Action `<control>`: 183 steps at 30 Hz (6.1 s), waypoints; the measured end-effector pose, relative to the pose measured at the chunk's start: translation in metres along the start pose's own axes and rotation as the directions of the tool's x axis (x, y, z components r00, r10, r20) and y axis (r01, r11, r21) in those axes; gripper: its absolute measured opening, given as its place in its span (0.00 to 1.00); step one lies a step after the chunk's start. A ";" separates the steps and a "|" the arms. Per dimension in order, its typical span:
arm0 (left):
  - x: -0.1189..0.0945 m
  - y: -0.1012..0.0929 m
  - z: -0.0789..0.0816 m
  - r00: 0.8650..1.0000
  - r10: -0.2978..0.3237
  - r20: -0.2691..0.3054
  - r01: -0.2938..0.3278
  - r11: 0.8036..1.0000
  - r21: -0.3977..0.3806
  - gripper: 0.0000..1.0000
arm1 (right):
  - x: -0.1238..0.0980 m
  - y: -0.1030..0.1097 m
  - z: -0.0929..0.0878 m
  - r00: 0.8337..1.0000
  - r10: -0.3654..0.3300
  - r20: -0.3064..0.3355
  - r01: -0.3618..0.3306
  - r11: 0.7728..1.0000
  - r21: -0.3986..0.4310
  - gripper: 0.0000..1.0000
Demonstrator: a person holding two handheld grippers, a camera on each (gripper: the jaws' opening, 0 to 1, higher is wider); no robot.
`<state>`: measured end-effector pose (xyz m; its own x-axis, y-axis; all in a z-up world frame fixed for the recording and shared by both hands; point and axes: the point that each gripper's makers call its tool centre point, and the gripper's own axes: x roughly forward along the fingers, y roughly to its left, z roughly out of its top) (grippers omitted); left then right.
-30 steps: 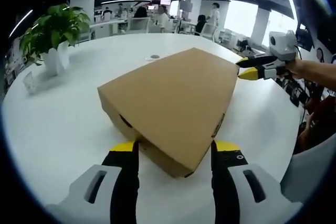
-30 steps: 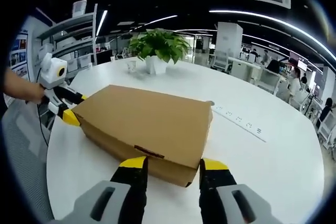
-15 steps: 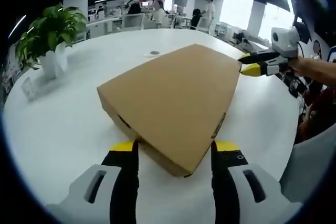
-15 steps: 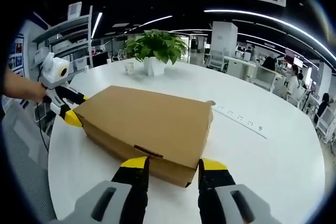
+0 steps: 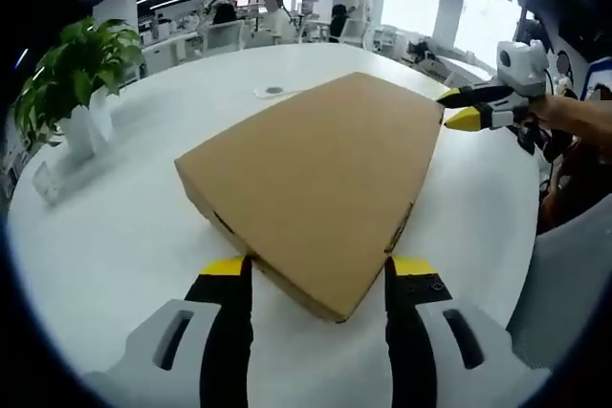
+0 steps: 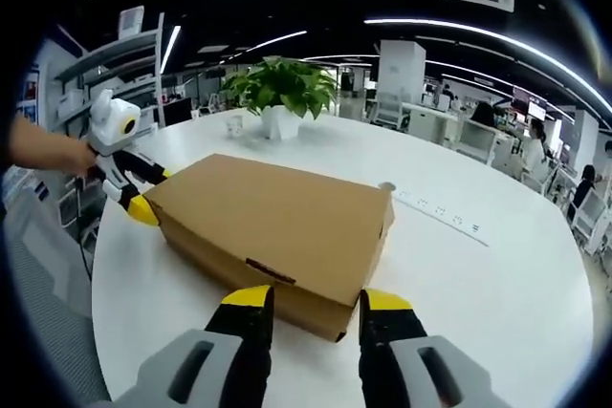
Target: Operate the shoe box by opening the lid, removing the specified soft item, and placing it in the target area until the item is outside and the box remains undamaged.
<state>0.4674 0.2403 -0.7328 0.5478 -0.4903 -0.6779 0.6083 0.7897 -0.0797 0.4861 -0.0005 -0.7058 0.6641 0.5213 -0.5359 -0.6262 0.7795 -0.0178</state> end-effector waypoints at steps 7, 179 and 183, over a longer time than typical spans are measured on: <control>-0.001 0.006 -0.002 1.000 -0.014 -0.008 0.014 0.999 0.031 0.54 | -0.001 0.008 0.000 1.000 0.001 0.001 -0.001 1.000 0.003 0.31; -0.073 0.074 0.047 0.991 0.111 0.071 -0.122 0.975 0.185 0.52 | -0.008 0.088 0.071 0.993 -0.076 0.093 0.067 0.992 0.103 0.38; -0.075 0.076 0.055 0.989 0.112 0.092 -0.128 0.975 0.182 0.52 | -0.010 0.084 0.080 0.991 -0.077 0.109 0.066 0.993 0.100 0.39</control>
<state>0.5045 0.3171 -0.6476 0.6634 -0.4304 -0.6121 0.6278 0.7653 0.1422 0.4598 0.0874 -0.6339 0.7511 0.4943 -0.4377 -0.5366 0.8432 0.0314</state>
